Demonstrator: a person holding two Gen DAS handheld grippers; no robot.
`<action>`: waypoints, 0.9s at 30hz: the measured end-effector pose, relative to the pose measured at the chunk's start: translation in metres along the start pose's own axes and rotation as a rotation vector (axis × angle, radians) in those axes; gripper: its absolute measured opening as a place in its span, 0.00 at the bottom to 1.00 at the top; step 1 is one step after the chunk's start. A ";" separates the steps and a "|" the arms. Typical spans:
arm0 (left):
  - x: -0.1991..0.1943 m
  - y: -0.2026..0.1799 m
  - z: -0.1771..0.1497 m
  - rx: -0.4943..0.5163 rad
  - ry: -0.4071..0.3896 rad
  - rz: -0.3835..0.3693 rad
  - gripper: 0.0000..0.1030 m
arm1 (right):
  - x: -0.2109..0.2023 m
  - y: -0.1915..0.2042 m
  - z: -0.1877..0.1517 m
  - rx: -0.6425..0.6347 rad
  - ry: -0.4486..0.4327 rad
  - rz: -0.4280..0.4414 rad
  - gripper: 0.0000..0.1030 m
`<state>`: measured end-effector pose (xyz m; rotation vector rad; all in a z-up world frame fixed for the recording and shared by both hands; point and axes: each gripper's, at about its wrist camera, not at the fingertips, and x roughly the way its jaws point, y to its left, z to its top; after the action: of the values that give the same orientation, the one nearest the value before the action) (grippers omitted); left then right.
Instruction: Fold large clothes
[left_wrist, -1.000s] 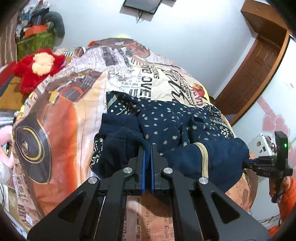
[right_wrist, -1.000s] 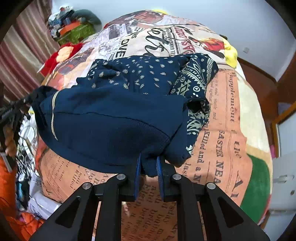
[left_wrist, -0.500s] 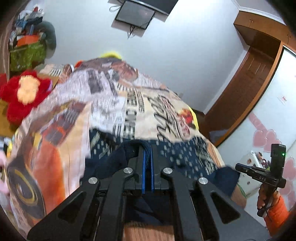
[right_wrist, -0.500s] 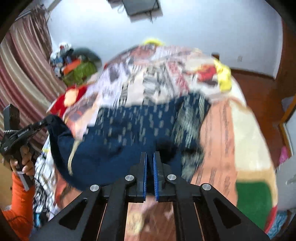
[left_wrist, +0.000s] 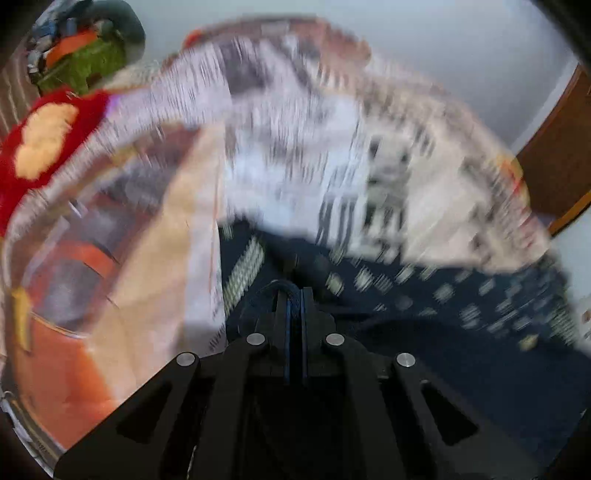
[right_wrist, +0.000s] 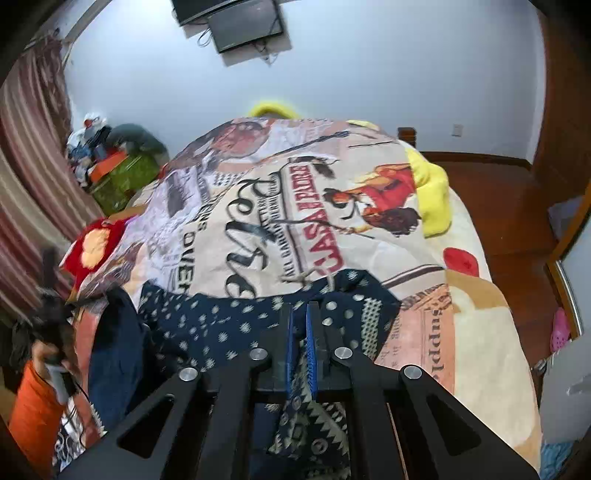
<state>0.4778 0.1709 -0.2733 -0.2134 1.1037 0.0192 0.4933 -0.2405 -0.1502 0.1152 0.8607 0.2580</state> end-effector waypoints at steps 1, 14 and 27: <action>0.006 -0.002 -0.005 0.016 0.017 0.008 0.03 | 0.003 -0.003 0.000 -0.001 0.009 -0.012 0.04; -0.142 -0.044 -0.027 0.208 -0.206 -0.039 0.70 | -0.055 0.002 -0.015 -0.066 0.032 0.088 0.04; -0.089 -0.105 -0.132 0.313 0.014 -0.150 0.72 | 0.027 0.084 -0.111 -0.618 0.511 -0.100 0.06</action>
<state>0.3341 0.0519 -0.2343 -0.0152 1.0864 -0.2876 0.4109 -0.1528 -0.2250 -0.5914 1.2495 0.4583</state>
